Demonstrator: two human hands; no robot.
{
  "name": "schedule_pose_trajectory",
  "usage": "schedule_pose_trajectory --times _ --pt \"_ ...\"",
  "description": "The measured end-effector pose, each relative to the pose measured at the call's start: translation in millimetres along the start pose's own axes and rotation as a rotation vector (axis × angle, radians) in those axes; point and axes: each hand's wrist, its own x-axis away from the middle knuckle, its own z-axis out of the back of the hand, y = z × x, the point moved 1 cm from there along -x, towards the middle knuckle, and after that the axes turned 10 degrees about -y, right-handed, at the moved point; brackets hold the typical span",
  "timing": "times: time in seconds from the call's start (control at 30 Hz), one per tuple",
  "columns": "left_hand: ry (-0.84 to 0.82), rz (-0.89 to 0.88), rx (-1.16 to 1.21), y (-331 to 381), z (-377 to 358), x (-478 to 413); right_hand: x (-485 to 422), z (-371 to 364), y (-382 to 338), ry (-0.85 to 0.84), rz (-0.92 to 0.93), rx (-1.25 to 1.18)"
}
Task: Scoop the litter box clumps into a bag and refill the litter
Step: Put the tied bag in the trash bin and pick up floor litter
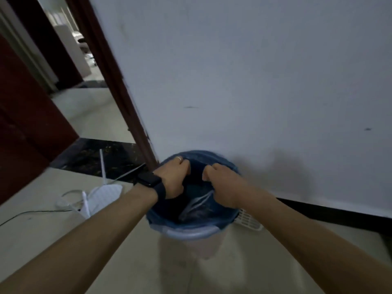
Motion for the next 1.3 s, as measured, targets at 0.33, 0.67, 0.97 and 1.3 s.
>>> schedule_pose_trajectory --times 0.33,0.67,0.97,1.3 --pt "-0.177 -0.05 -0.051 -18.5 -22.3 -23.9 -11.9 -9.6 8.9 -0.005 -0.008 -0.196" --pt "0.158 -0.72 0.018 182.3 -30.4 -45.4 188.4 -45.7 107.3 0.887 -0.717 -1.017" --pt "-0.549 -0.818 -0.2 318.4 -225.5 -38.1 348.5 -273.5 119.0 0.287 -1.273 -0.813" --pt "-0.388 -0.911 -0.253 345.0 -319.6 -19.6 371.8 -379.3 101.4 0.261 -1.115 -0.447"
